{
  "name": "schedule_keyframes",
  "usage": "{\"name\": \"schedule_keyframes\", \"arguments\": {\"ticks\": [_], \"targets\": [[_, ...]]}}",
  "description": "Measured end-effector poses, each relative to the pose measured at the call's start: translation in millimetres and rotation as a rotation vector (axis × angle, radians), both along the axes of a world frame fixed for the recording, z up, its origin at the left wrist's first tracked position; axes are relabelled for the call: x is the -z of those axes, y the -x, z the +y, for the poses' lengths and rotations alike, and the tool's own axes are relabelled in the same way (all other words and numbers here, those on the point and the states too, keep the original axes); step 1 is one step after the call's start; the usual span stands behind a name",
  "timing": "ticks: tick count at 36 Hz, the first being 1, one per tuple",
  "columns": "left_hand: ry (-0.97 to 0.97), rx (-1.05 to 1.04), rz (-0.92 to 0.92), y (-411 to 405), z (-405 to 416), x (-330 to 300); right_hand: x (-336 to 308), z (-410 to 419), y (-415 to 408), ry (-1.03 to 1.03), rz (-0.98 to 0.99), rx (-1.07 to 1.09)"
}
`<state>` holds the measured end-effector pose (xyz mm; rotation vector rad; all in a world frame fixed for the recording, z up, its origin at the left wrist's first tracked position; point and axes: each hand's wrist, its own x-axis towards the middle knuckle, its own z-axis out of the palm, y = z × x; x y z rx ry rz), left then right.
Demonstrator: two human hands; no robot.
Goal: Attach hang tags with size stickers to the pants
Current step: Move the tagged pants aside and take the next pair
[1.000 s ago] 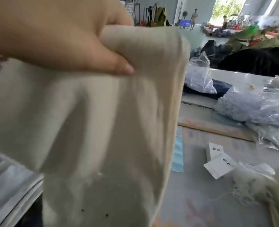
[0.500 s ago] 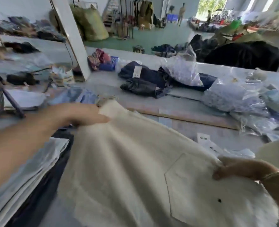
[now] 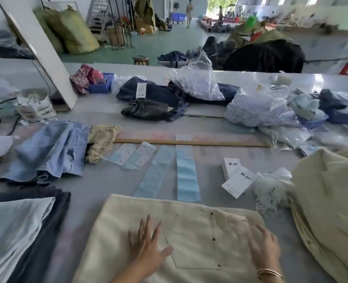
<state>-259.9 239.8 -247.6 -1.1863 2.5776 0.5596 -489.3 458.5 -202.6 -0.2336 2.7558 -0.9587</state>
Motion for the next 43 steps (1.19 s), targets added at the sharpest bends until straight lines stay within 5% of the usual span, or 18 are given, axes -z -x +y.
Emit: {"name": "schedule_keyframes", "arguments": {"ticks": [4, 12, 15, 19, 21, 26, 34, 37, 43], "targets": [[0.006, 0.025, -0.05, 10, 15, 19, 7, 39, 3, -0.026, -0.339, 0.035], [-0.051, -0.003, -0.088, 11, 18, -1, -27, 21, -4, -0.136, -0.543, -0.275], [-0.151, -0.047, -0.082, 24, 25, -42, -55, 3, -18, 0.039, -0.507, -0.395], [-0.903, -0.314, 0.508, 37, 44, -113, -94, -27, -66, 0.117, -0.371, -0.667], [-1.094, -0.339, 0.686, 36, 54, -132, -102, -40, -93, 0.216, -0.357, -0.786], [-1.155, -0.362, 0.76, 20, 52, -147, -102, -50, -122, 0.483, -0.385, -0.615], [-1.168, -0.458, 0.825, 12, 59, -154, -100, -47, -130, 0.626, -0.345, -0.456], [-1.172, -0.463, 0.833, 12, 62, -157, -100, -49, -130, 0.621, -0.271, -0.335], [-1.181, -0.367, 0.838, 13, 65, -163, -113, -53, -129, 0.525, -0.112, -0.488]]}}
